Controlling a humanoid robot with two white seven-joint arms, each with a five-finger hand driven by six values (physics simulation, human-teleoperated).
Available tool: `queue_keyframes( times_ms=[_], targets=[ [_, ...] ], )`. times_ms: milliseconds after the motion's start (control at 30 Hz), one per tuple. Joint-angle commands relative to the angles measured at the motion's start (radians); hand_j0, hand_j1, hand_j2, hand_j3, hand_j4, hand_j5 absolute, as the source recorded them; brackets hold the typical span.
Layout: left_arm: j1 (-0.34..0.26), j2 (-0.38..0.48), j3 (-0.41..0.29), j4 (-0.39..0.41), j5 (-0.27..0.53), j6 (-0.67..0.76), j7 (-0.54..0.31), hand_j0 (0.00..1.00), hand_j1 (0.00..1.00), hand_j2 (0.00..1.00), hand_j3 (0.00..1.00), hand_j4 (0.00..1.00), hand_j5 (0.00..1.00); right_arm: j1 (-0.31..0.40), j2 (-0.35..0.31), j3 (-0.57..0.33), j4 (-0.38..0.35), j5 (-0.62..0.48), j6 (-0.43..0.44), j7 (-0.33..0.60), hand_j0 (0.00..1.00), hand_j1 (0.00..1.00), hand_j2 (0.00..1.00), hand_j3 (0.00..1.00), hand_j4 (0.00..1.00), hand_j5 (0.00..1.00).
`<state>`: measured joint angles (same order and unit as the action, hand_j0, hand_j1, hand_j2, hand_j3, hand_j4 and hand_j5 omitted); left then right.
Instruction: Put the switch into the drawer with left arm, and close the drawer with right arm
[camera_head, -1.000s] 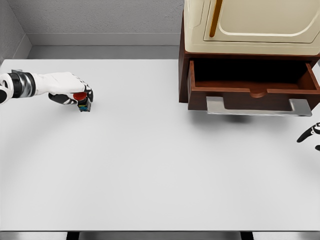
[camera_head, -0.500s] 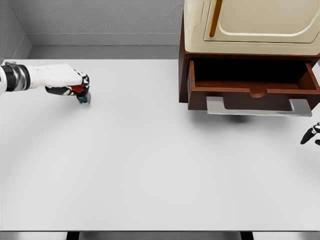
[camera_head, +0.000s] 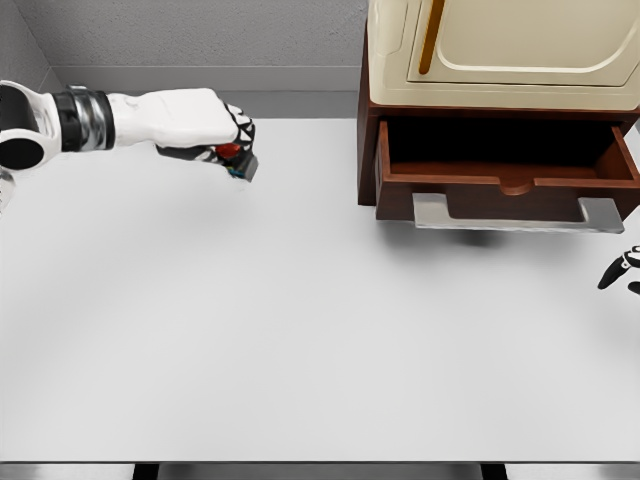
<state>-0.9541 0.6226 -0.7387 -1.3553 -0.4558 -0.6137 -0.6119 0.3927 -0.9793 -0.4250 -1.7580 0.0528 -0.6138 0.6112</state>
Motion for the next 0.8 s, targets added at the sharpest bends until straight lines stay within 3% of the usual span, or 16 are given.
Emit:
queue_keyframes(
  times_ms=[0, 200, 467, 700, 767],
  targets=[
    [-0.002, -0.049, 0.001, -0.01, 0.026, 0.003, 0.001, 0.32, 0.32, 0.32, 0.32, 0.32, 0.32, 0.0, -0.001, 0.0, -0.001, -0.007, 0.003, 0.0, 0.51, 0.51, 0.51, 0.51, 0.51, 0.51],
    [-0.025, -0.165, 0.002, -0.007, 0.049, 0.003, 0.001, 0.32, 0.32, 0.32, 0.32, 0.32, 0.32, 0.0, -0.002, 0.0, -0.001, -0.007, 0.003, 0.0, 0.52, 0.52, 0.52, 0.52, 0.52, 0.52],
    [-0.074, -0.213, 0.002, -0.01, 0.209, 0.003, 0.001, 0.33, 0.33, 0.33, 0.33, 0.33, 0.33, 0.0, -0.001, 0.003, -0.001, -0.007, 0.003, 0.0, 0.52, 0.52, 0.52, 0.52, 0.52, 0.52],
    [-0.104, -0.331, 0.002, 0.018, 0.207, 0.003, 0.001, 0.33, 0.33, 0.33, 0.33, 0.33, 0.33, 0.0, -0.001, 0.003, -0.001, -0.007, 0.003, 0.0, 0.52, 0.52, 0.52, 0.52, 0.52, 0.52],
    [-0.123, -0.376, 0.002, 0.074, 0.206, 0.003, 0.001, 0.33, 0.33, 0.33, 0.33, 0.33, 0.33, 0.0, -0.001, 0.003, -0.001, -0.007, 0.003, 0.0, 0.52, 0.52, 0.52, 0.52, 0.52, 0.52]
  ],
)
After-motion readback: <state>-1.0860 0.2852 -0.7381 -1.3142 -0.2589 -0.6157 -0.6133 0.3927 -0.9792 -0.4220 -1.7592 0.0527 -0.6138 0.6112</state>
